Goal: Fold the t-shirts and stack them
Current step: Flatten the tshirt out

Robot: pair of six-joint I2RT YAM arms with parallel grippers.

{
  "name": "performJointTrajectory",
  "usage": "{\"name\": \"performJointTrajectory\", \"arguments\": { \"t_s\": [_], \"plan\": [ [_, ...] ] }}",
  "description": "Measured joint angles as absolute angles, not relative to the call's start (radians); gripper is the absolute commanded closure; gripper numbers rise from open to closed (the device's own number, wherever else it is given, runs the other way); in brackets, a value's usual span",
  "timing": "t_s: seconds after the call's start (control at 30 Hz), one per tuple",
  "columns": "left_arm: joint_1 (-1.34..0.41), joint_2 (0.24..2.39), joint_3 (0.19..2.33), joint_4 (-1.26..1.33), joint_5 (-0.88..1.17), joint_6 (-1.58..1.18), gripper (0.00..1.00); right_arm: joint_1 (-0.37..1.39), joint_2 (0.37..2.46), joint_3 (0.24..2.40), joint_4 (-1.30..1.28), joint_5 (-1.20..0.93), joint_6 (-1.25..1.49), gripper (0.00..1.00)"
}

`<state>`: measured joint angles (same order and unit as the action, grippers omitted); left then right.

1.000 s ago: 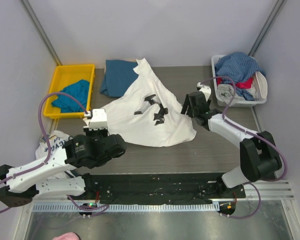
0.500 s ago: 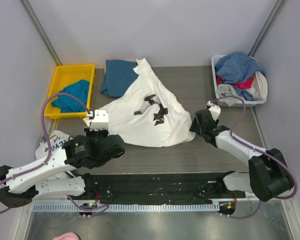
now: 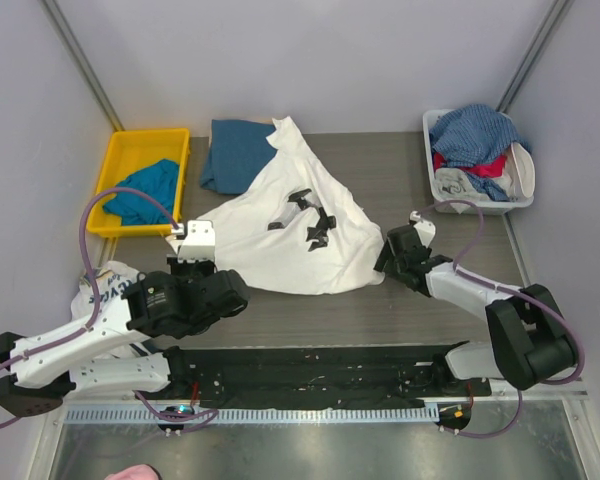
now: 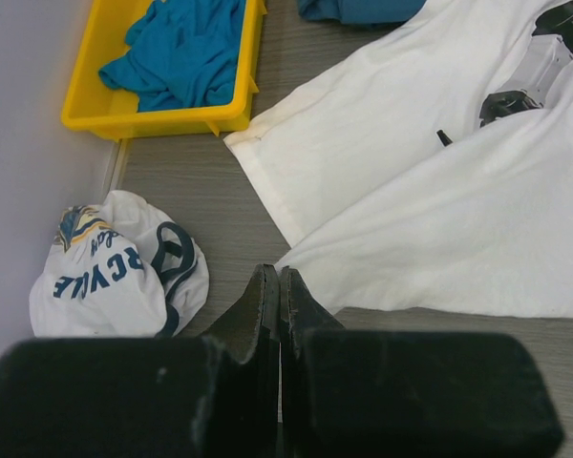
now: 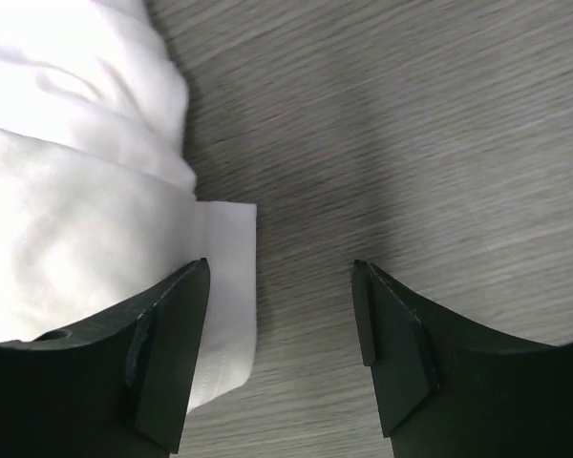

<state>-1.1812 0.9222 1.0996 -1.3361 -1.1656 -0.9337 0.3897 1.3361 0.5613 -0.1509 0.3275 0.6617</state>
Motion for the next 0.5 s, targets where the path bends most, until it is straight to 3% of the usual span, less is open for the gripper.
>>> {"name": "performJointTrajectory", "arguments": {
  "t_s": [0.23, 0.5],
  "plan": [
    [-1.181, 0.908, 1.095, -1.336, -1.160, -0.934, 1.00, 0.389, 1.362, 0.564, -0.085, 0.296, 0.661, 0.33],
    [-1.179, 0.889, 1.093, -1.336, -1.157, -0.934, 1.00, 0.389, 1.430, 0.593, -0.006, 0.251, 0.657, 0.48]
  ]
}}
